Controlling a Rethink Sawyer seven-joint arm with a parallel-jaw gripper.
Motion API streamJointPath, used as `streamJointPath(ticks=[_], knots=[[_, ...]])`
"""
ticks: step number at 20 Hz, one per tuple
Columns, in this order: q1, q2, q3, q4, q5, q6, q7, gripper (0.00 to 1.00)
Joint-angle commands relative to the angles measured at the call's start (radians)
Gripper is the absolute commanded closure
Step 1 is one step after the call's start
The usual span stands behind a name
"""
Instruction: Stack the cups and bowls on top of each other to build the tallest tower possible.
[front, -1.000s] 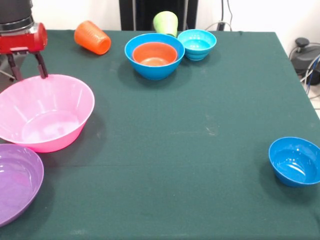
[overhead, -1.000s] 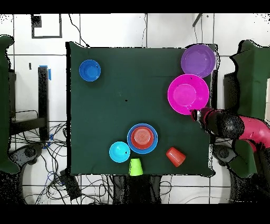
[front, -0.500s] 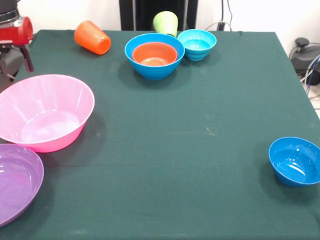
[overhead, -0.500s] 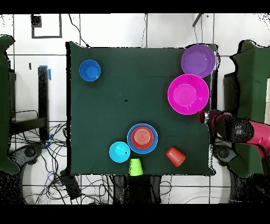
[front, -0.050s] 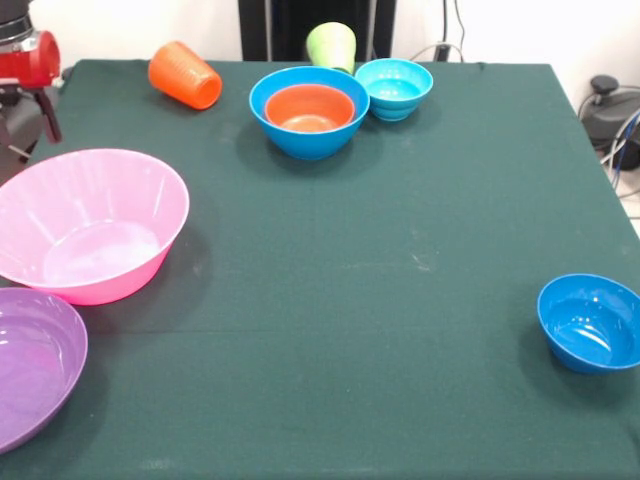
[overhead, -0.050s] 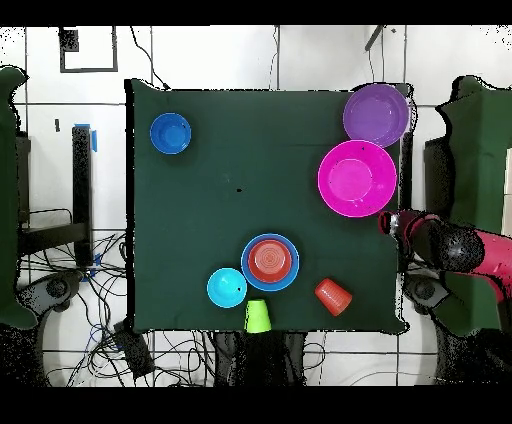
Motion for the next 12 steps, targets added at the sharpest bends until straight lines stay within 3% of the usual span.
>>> streamJointPath(ticks=[1, 12], knots=[[0.036, 0.08, 0.005, -0.01, -0.083, -0.009, -0.28, 0.0], [0.016, 0.135, 0.004, -0.005, -0.141, -0.092, -0.259, 0.0]])
